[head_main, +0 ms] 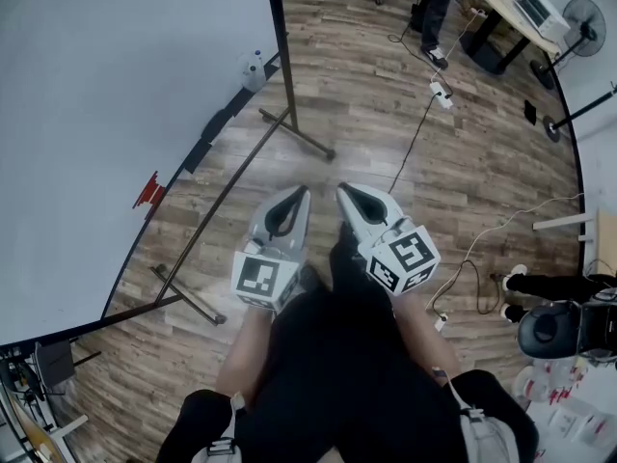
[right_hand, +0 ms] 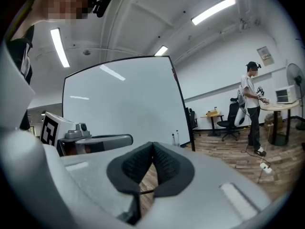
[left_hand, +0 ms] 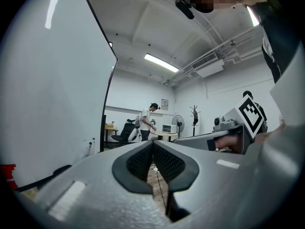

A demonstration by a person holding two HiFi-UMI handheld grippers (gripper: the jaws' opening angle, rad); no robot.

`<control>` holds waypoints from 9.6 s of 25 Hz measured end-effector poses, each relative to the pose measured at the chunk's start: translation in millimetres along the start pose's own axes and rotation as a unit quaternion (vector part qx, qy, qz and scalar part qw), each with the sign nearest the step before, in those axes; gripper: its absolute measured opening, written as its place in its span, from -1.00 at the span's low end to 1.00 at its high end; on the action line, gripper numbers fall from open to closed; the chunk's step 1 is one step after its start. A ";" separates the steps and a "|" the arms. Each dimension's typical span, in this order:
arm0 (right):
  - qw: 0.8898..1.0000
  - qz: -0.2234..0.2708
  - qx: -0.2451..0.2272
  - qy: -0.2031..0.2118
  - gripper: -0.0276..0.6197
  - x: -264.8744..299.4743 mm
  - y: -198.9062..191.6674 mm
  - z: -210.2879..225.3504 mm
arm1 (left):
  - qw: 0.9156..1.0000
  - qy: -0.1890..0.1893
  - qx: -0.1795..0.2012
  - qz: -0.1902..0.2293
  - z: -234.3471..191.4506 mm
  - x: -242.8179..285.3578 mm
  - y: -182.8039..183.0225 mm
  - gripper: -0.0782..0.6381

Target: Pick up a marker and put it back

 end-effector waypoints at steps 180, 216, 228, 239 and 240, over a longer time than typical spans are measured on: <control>0.988 -0.045 -0.053 0.137 -0.71 242.3 33.5 141.0 | 0.980 0.196 -0.030 -0.023 -126.2 126.9 -2.1 -0.75; 0.999 -0.003 -0.047 0.027 -0.71 92.2 22.0 8.1 | 0.995 0.084 -0.044 0.002 -80.6 -12.3 -1.4 -0.75; 0.996 -0.010 -0.070 0.059 -0.71 126.0 27.4 -4.4 | 0.990 0.128 -0.050 0.001 -111.9 -31.1 -7.6 -0.75; 0.983 -0.005 -0.091 0.163 -0.71 232.7 67.4 24.1 | 0.972 0.229 -0.046 0.019 -178.1 11.4 12.0 -0.75; 0.981 -0.004 -0.092 0.172 -0.71 244.5 72.8 28.6 | 0.970 0.239 -0.044 0.020 -184.8 17.4 14.9 -0.75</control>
Point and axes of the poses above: the fingertips, and each gripper's own axes: x forward along the fingers, z to its right, y out of its top, the point moved 2 cm from there along -x, backward along the fingers, and after that the axes turned 5 degrees about y, right-handed, at the moved point
